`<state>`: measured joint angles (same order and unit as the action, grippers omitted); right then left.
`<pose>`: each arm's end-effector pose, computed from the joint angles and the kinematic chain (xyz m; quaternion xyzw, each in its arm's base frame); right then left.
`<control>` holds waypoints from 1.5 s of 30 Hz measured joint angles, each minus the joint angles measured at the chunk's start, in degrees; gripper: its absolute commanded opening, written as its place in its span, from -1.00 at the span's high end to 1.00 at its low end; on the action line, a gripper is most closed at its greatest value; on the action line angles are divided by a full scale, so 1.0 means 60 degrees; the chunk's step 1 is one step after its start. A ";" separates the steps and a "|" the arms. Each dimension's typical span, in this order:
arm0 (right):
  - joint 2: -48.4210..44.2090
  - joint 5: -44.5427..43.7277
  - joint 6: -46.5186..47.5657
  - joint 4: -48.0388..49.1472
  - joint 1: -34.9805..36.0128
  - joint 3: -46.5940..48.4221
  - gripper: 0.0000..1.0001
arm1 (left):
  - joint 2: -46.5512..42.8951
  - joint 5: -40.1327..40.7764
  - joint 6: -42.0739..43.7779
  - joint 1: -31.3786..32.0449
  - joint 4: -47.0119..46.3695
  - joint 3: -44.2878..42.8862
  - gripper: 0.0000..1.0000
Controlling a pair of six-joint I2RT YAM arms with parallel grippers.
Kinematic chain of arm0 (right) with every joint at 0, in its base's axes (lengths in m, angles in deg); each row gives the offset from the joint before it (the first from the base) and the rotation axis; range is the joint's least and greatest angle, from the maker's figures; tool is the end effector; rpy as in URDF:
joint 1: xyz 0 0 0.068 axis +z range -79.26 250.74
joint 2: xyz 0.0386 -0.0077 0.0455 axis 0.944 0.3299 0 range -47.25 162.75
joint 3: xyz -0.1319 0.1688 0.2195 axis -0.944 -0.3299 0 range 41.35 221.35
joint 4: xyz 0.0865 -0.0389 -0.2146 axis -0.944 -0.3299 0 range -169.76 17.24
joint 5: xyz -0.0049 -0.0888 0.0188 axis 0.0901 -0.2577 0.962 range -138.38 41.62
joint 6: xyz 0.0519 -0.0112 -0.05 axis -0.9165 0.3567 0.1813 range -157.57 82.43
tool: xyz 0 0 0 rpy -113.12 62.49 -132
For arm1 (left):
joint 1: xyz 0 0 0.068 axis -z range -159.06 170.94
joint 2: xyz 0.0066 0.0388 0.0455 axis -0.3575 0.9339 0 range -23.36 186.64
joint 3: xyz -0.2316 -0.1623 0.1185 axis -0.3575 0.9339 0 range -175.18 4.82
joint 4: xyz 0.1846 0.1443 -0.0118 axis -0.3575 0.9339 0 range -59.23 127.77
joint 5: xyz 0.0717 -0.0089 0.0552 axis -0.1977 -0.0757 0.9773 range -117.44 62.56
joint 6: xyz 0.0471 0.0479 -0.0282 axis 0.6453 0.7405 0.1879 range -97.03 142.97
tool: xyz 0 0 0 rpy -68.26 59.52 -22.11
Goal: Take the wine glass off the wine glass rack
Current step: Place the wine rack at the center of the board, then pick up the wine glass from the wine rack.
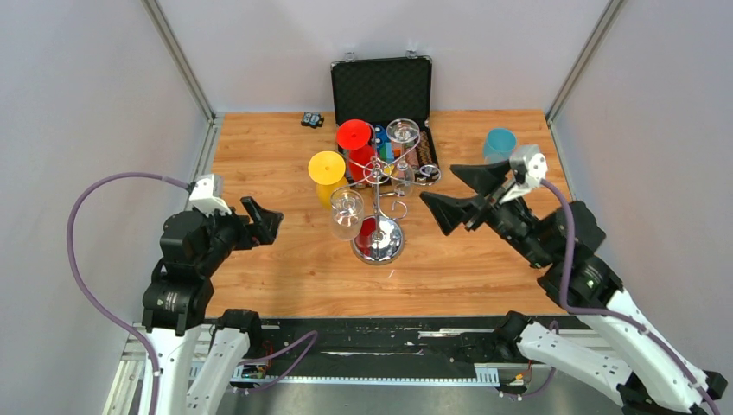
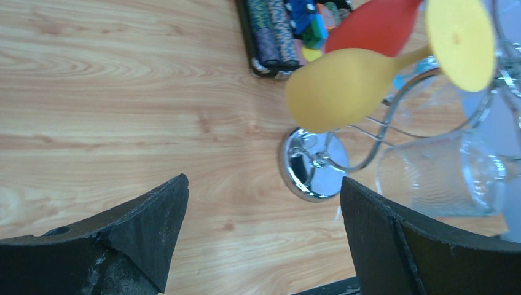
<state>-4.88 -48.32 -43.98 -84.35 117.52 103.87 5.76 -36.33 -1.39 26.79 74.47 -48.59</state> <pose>0.0784 0.0835 0.4657 -0.2255 0.6121 0.3396 0.6776 0.0562 -0.0153 0.3580 -0.0867 0.8104 -0.2111 0.5396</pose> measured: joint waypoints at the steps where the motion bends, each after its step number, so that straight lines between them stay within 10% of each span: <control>1: -0.0273 -0.0047 -0.0055 -0.0135 0.0000 -0.0168 -0.72 | 0.0080 -0.0277 -0.0168 0.0000 -0.0044 -0.0102 -1.00; 28: -0.2670 -0.0025 -0.2390 -0.2710 -0.0011 -0.3413 -0.63 | 0.1355 -0.5577 -0.5974 -0.0007 -0.4371 -0.0856 -0.86; 45: -0.2761 0.0182 -0.2721 -0.2823 -0.0011 -0.3413 -0.58 | 0.2568 -0.6007 -0.5880 0.1177 -0.4000 -0.1719 -0.61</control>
<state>-21.45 -47.23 -60.31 -101.29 117.46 83.39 21.17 -72.37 -36.67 33.85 50.47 -58.91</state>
